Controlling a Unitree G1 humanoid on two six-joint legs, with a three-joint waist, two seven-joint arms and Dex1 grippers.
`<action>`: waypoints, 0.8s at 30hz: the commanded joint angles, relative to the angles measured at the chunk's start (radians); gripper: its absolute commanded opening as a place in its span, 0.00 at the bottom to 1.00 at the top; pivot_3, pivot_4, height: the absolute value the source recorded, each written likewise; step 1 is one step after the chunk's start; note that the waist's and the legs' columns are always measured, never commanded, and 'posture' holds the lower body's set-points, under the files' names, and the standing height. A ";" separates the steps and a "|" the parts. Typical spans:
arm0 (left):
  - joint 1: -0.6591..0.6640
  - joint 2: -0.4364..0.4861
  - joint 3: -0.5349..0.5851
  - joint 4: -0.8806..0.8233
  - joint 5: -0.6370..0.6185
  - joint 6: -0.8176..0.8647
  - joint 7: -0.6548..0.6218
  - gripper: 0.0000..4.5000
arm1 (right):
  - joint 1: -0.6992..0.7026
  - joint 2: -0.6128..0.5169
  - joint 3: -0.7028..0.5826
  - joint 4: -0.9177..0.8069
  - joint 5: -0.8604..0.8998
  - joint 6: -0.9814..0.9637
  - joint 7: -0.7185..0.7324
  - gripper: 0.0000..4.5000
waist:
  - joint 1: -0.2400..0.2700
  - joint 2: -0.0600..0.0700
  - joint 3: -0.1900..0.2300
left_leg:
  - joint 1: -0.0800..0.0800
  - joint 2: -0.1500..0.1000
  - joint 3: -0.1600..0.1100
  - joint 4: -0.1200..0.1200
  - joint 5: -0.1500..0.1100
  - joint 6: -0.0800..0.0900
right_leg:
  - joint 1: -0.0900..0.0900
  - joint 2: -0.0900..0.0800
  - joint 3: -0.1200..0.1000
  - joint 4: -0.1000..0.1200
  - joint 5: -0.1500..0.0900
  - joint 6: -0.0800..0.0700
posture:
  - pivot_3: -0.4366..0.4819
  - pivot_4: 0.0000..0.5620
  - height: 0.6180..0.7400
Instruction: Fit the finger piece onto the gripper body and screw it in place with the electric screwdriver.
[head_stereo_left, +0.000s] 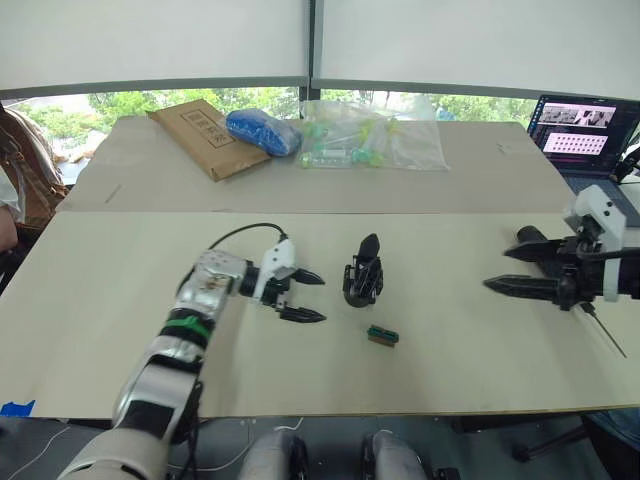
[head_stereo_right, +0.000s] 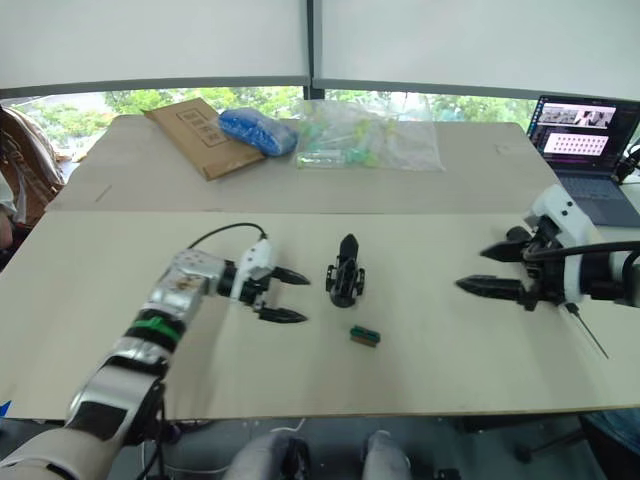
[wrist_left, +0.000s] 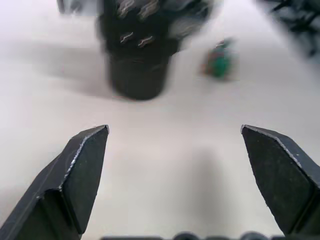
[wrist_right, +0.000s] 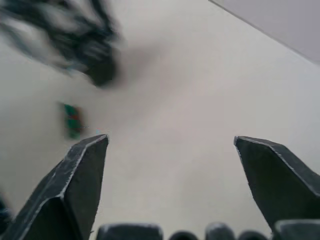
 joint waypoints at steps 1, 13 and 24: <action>-0.003 0.090 0.066 -0.366 -0.190 0.257 -0.003 1.00 | -0.103 -0.020 0.087 0.207 -0.153 -0.129 -0.037 0.99 | 0.000 0.001 0.001 | 0.000 0.000 0.000 0.000 0.000 0.000 | 0.001 0.000 0.000 -0.001 0.000 0.000 | 0.48 0.27 0.93; -0.086 0.226 0.195 -0.712 -0.504 0.553 0.176 1.00 | -0.586 0.172 0.369 1.012 -0.525 -0.405 -0.104 0.99 | -0.010 0.011 0.007 | 0.004 0.000 0.002 -0.005 0.003 -0.005 | 0.003 0.009 0.003 0.000 -0.003 0.001 | 0.48 0.27 0.93; -0.103 0.247 0.180 -0.727 -0.559 0.546 0.258 1.00 | -0.614 0.230 0.371 1.188 -0.614 -0.606 -0.094 0.59 | -0.011 0.012 0.008 | 0.006 0.000 0.003 -0.005 0.004 -0.006 | 0.004 0.009 0.003 0.001 -0.003 0.001 | 0.48 0.27 0.93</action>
